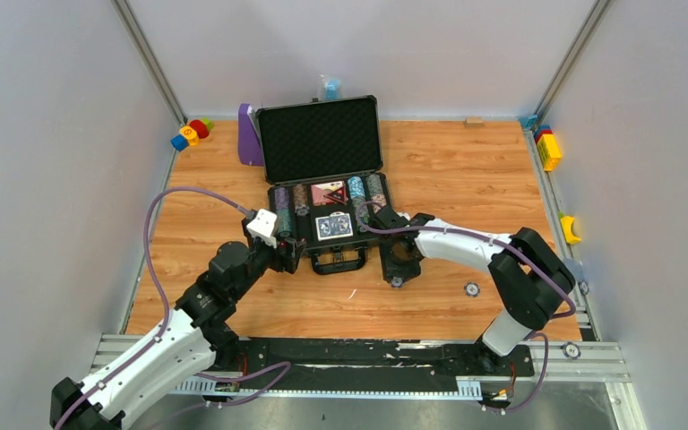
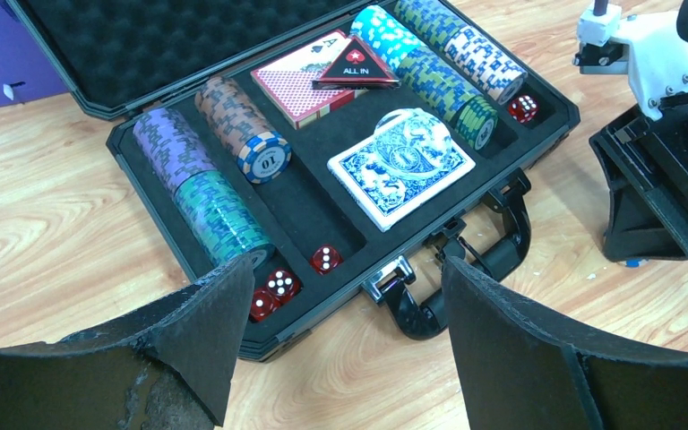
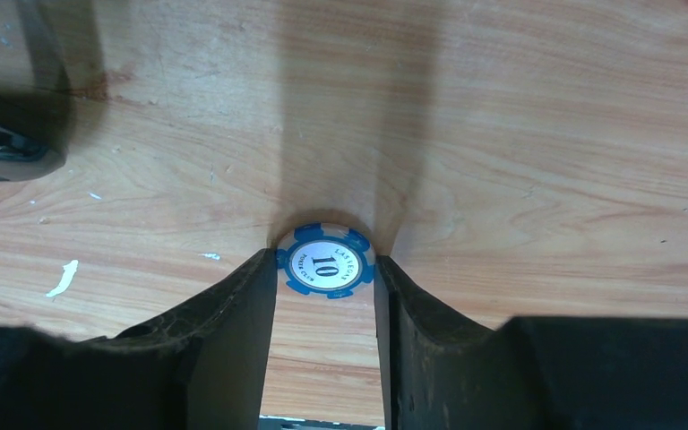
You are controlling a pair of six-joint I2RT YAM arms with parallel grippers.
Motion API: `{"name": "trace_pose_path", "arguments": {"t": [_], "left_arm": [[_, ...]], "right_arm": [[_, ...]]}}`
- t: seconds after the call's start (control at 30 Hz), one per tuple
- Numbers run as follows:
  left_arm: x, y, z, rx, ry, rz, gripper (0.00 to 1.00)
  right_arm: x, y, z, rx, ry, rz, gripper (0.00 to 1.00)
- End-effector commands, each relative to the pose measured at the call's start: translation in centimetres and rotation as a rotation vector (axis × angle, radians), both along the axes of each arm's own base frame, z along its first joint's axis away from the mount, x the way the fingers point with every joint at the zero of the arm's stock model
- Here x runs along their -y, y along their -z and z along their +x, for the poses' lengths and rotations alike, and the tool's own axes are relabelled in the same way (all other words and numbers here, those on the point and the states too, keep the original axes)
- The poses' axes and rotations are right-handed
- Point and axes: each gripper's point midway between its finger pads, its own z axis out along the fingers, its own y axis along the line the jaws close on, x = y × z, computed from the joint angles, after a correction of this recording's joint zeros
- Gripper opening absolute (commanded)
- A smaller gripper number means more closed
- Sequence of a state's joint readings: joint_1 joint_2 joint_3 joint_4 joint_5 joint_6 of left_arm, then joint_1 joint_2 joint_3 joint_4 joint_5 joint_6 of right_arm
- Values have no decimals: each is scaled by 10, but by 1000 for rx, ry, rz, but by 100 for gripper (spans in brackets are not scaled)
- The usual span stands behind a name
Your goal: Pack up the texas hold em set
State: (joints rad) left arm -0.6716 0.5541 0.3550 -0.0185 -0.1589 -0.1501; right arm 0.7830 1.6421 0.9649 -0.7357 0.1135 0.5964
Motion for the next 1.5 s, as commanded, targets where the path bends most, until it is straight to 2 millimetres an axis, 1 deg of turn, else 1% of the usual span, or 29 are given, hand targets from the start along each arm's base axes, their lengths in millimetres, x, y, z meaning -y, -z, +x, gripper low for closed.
{"name": "trace_pose_path", "arguments": {"t": [0.0, 0.23, 0.3, 0.37, 0.43, 0.53, 0.6, 0.67, 0.7, 0.77, 0.8, 0.83, 0.87, 0.93, 1.0, 1.03, 1.1, 1.17, 1.2, 1.23, 1.4, 1.47], "left_arm": [[0, -12, 4, 36, -11, -21, 85], [0, -12, 5, 36, -14, -21, 85], [-1, -12, 5, 37, -16, -21, 85], [-1, -12, 5, 37, -17, -23, 85], [-1, -12, 6, 37, -21, -24, 85], [-2, -10, 6, 30, -34, -29, 86], [-4, -9, 7, 27, -47, -28, 86], [-5, -7, 8, 25, -52, -22, 86], [-5, -6, 8, 23, -52, -20, 86], [-2, -6, 7, 21, -37, -19, 86], [-1, -7, 8, 23, -34, -21, 86], [1, -5, 8, 18, -23, -17, 86], [2, -6, 8, 21, -18, -20, 86], [5, -6, 8, 13, -8, -20, 86], [6, -5, 8, 5, -5, -18, 87], [6, -5, 8, 4, -2, -21, 87], [7, -7, 7, 7, 2, -28, 87], [7, -8, 6, 10, 4, -35, 87], [7, -7, 5, 10, 6, -36, 87], [7, -8, 5, 14, 6, -39, 87], [6, -8, 5, 13, 2, -37, 87], [4, -7, 5, 12, -2, -33, 87]], "right_arm": [[-14, -25, 8, 53, -5, 72, 36], [-21, -47, 20, 102, -13, 89, 36], [-27, -56, 28, 128, -22, 102, 36], [-37, -68, 42, 165, -34, 116, 36], [-50, -82, 59, 208, -48, 133, 36], [-78, -105, 88, 269, -68, 174, 36], [-93, -115, 106, 302, -81, 186, 36], [-96, -120, 114, 318, -78, 172, 37], [-93, -120, 115, 319, -74, 165, 38], [-81, -116, 111, 312, -54, 150, 41], [-72, -113, 109, 304, -41, 142, 44], [-60, -108, 105, 295, -19, 127, 50], [-46, -109, 101, 296, 11, 121, 60], [-13, -105, 91, 281, 91, 112, 83], [19, -94, 75, 246, 180, 117, 98], [33, -88, 68, 229, 221, 115, 100], [58, -70, 54, 194, 297, 85, 100], [76, -50, 46, 158, 354, 21, 100], [81, -42, 45, 142, 374, -5, 100], [83, -34, 46, 129, 383, -20, 100], [78, -3, 59, 69, 379, -26, 100], [83, 9, 59, 50, 387, -61, 96]]}}
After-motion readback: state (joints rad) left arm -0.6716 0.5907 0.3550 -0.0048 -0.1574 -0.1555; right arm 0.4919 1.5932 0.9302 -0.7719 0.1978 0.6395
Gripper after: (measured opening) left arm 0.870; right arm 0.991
